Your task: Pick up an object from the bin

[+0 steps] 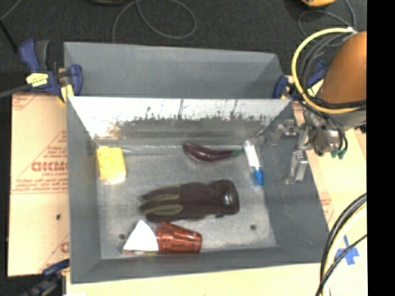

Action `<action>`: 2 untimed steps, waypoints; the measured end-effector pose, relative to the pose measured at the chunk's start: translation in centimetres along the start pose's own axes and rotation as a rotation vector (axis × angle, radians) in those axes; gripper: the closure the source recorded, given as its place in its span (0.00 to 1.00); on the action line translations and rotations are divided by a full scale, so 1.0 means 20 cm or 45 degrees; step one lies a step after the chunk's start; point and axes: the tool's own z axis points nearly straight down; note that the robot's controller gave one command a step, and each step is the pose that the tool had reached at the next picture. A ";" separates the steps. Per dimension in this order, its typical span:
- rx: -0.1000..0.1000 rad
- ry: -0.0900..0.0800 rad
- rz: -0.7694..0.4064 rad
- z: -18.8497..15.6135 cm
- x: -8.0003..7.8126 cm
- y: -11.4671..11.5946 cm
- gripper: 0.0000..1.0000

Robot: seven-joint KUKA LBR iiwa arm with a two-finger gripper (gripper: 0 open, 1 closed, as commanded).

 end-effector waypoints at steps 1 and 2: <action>0.002 -0.011 -0.005 -0.03 -0.01 0.00 0.00; 0.004 -0.015 -0.051 0.27 -0.05 0.17 0.00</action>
Offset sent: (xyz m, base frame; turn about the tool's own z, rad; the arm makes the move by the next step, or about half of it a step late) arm 0.0184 0.0875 -0.1514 -0.0972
